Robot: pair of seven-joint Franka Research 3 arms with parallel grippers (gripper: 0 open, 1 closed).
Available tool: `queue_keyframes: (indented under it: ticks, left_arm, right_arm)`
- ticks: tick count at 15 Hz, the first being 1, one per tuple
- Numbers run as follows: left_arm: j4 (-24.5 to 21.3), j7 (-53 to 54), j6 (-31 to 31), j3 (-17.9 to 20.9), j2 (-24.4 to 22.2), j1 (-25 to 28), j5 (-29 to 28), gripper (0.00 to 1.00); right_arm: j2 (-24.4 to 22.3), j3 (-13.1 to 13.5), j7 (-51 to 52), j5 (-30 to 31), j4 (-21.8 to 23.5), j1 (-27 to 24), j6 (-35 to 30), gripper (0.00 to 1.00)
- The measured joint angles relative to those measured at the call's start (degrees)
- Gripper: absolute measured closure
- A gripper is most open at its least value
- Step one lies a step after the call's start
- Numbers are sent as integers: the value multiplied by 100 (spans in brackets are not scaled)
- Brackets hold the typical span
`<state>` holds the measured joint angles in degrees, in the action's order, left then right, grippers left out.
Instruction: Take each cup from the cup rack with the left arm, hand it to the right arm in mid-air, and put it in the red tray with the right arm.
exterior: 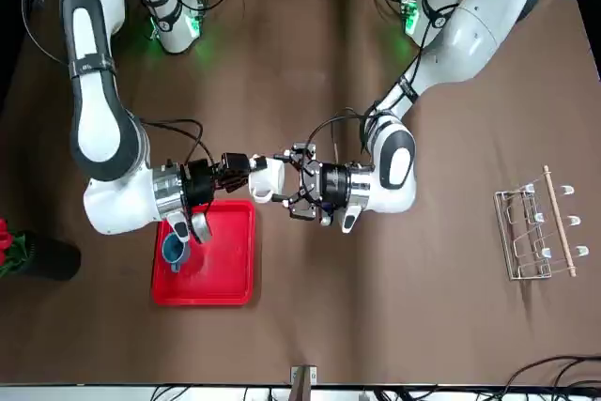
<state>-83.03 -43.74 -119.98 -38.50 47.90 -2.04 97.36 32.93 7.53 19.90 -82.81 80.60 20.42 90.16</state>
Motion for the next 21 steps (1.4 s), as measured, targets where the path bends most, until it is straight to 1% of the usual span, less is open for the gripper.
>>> queue_keyframes:
  ticks: [4,5,6,7,9,12,14,15,17,21]
  left_arm:
    - [6,5,-24,-3,1,-10,9,23]
    - [33,66,-27,-16,-1,-19,9,18]
    - [80,102,-64,-34,-3,-28,9,9]
    - [131,106,-129,-42,-7,-46,9,1]
    - [196,106,-188,-42,-10,-89,9,0]
    - [212,121,-212,-42,-14,-109,4,0]
    - [229,136,-271,-39,-26,-89,-126,0]
    - [246,135,-349,-37,-38,-73,-295,0]
    - [341,131,-479,-36,-75,-31,-840,0]
    - [498,79,-580,-30,-282,194,-2462,0]
  right_arm:
    - [1,9,-12,0,1,0,7,85]
    - [4,16,-69,15,14,0,76,86]
    - [11,26,-122,21,28,-1,170,89]
    - [23,36,-153,24,32,-1,230,89]
    - [36,37,-169,130,32,11,258,89]
    - [37,33,-252,686,32,93,460,89]
    - [37,32,-268,1092,32,122,712,89]
    - [38,33,-272,1275,33,124,925,89]
    - [40,49,-275,1664,37,120,1316,89]
    - [66,95,-295,2419,90,93,1555,89]
